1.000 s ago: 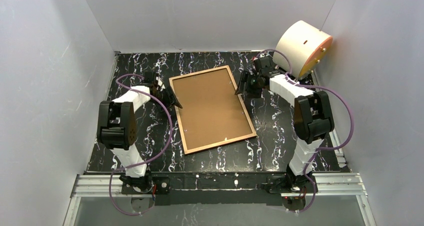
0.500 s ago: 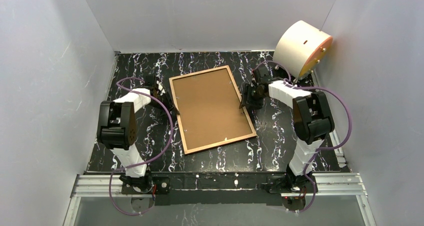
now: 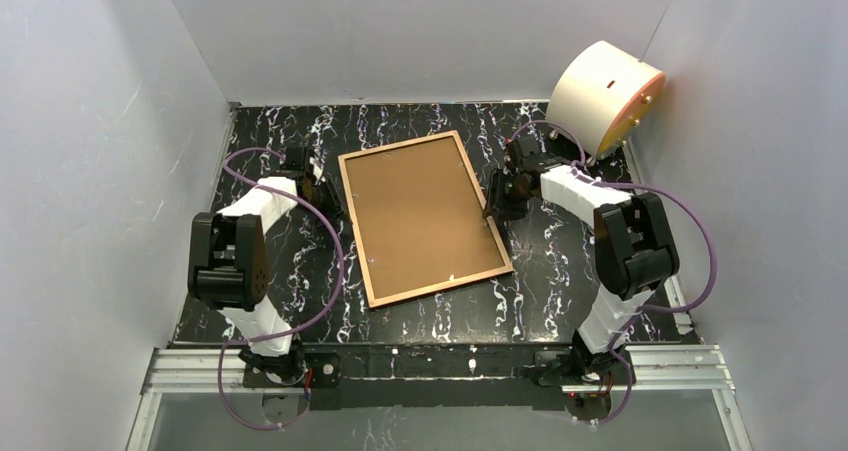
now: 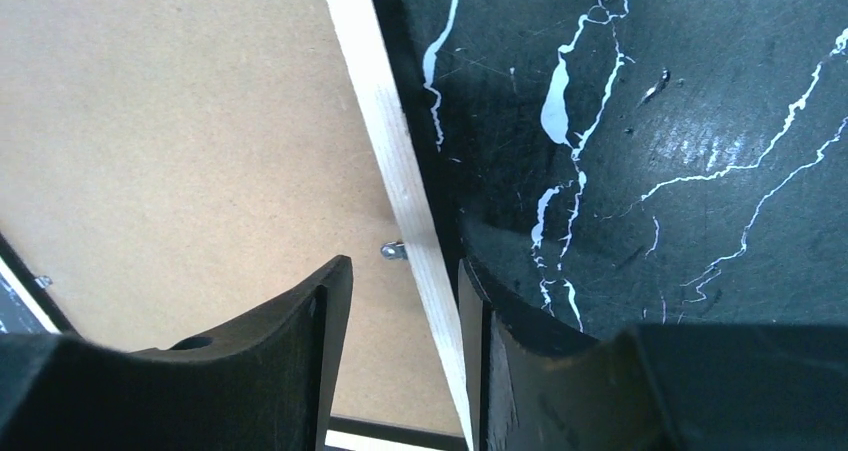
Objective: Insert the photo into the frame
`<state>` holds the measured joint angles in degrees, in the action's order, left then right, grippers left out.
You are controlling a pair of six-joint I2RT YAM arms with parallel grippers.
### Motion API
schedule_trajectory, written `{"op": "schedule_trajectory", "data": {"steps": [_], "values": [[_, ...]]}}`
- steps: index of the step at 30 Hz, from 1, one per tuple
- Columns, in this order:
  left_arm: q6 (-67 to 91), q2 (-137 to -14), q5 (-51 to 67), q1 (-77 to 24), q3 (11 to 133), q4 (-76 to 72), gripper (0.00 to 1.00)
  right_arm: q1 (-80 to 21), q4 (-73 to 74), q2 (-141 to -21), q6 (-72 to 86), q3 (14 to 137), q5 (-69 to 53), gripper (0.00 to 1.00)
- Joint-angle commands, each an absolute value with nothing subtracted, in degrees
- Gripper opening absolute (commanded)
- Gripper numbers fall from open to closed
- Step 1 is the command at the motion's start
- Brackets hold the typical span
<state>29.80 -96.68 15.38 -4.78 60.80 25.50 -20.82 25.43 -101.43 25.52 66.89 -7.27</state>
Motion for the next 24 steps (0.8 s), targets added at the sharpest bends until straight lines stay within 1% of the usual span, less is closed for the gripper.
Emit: {"op": "schedule_trajectory", "data": {"steps": [1, 6, 11, 12, 14, 18, 21, 24], "values": [[30.23, -96.78, 15.06, -4.64, 61.91, 27.26, 0.37, -21.47, 23.7, -98.25, 25.57, 67.85, -8.69, 0.53], [30.85, -97.64, 18.65, -4.62, 61.63, 25.55, 0.4, -24.08, 21.16, -97.97, 25.83, 68.79, -12.95, 0.53], [30.33, -98.5, 19.93, -4.6, 60.98, 25.79, 0.4, -29.74, 15.61, -98.88, 24.43, 68.17, -18.67, 0.51], [30.26, -98.57, 19.92, -4.62, 60.92, 25.8, 0.4, -31.22, 14.18, -99.05, 23.93, 67.93, -20.1, 0.49], [30.07, -99.05, 20.08, -4.65, 60.89, 25.94, 0.4, -33.84, 10.8, -99.62, 23.02, 67.19, -23.97, 0.41], [29.88, -100.46, 20.78, -4.61, 61.04, 26.15, 0.37, -38.91, 4.43, -101.68, 22.56, 66.63, -29.61, 0.23], [29.88, -100.95, 20.83, -4.65, 61.04, 26.22, 0.34, -41.66, 1.56, -104.01, 21.99, 67.61, -31.17, 0.16], [30.05, -101.38, 21.2, -4.6, 61.04, 26.26, 0.31, -44.54, 0.87, -106.36, 20.8, 69.47, -30.33, 0.15]]}}
